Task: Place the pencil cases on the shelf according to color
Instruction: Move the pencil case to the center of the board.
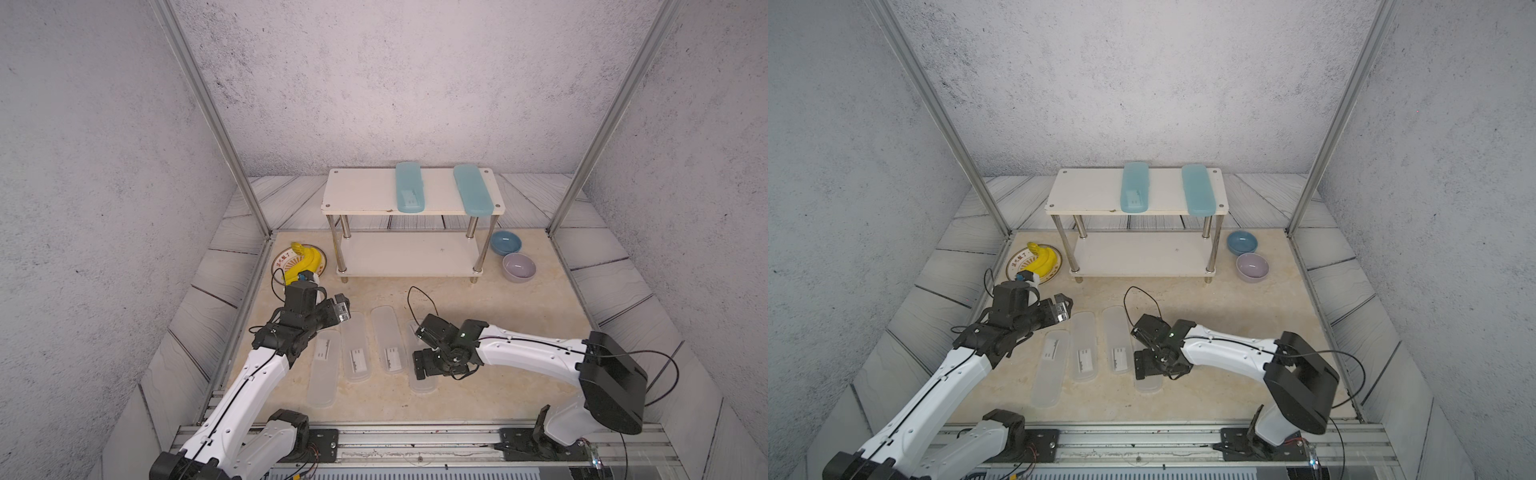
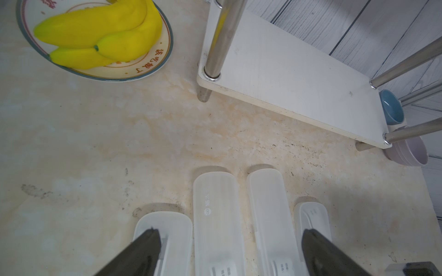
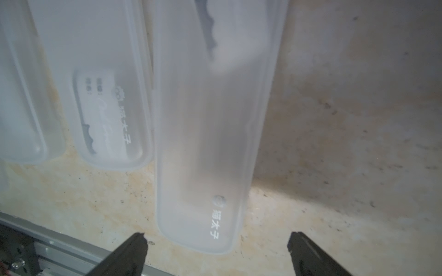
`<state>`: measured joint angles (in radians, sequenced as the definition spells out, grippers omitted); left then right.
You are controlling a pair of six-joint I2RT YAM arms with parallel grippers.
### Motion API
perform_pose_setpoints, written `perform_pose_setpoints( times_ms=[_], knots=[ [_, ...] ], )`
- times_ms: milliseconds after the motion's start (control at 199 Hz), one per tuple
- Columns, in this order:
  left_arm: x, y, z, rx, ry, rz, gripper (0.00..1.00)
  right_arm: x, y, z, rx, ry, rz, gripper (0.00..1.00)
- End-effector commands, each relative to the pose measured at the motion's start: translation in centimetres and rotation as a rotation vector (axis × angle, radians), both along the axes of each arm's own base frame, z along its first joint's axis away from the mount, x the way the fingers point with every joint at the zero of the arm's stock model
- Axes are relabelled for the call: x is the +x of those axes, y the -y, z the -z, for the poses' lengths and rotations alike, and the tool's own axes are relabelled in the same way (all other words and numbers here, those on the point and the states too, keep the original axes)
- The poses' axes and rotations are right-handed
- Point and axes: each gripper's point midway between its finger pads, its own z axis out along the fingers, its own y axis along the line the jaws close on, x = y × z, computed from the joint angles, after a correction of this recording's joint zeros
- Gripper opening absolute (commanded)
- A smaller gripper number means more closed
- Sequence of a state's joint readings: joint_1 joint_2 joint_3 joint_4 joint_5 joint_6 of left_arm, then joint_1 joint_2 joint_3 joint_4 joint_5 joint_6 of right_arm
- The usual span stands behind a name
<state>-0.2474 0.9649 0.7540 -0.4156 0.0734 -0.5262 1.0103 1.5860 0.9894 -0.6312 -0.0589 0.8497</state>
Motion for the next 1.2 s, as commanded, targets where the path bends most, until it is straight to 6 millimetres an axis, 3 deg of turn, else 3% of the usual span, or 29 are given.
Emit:
perform_pose_setpoints(
  times_ms=[0, 146, 256, 637, 768, 828, 923, 994, 1199],
  knots=[
    [0.4, -1.5, -0.5, 0.038, 0.017, -0.054, 0.99, -0.4, -2.0, -0.3, 0.014, -0.015, -0.090, 0.98],
    [0.7, -1.8, 0.0, 0.026, 0.013, -0.076, 0.98, -0.4, -2.0, 0.6, -0.036, -0.024, -0.136, 0.99],
    [1.2, -1.5, 0.4, 0.006, 0.002, -0.078, 0.99, -0.7, -1.5, 2.4, -0.108, -0.068, -0.157, 0.99],
    [2.5, -0.3, -0.1, -0.030, 0.000, -0.041, 0.99, 0.3, 4.0, 3.6, -0.267, -0.026, -0.062, 1.00],
    [2.8, 0.0, -0.2, -0.035, -0.001, -0.027, 0.99, 0.9, 5.1, 2.7, -0.095, 0.016, 0.009, 1.00],
    [3.0, 0.1, -0.1, -0.035, 0.000, -0.024, 0.99, 1.1, 5.0, 1.1, 0.003, 0.086, -0.032, 1.00],
    [3.3, 0.2, 0.1, -0.033, -0.007, -0.018, 0.99, 1.1, 5.9, -0.2, 0.018, 0.168, -0.081, 1.00],
    [3.5, 0.5, 0.3, -0.035, -0.016, -0.006, 0.99, 1.2, 7.1, -0.2, -0.022, 0.196, -0.094, 1.00],
    [4.1, 0.7, 0.8, -0.024, -0.024, 0.011, 0.99, 0.2, 6.8, 1.3, -0.037, 0.142, -0.205, 1.00]
  ],
)
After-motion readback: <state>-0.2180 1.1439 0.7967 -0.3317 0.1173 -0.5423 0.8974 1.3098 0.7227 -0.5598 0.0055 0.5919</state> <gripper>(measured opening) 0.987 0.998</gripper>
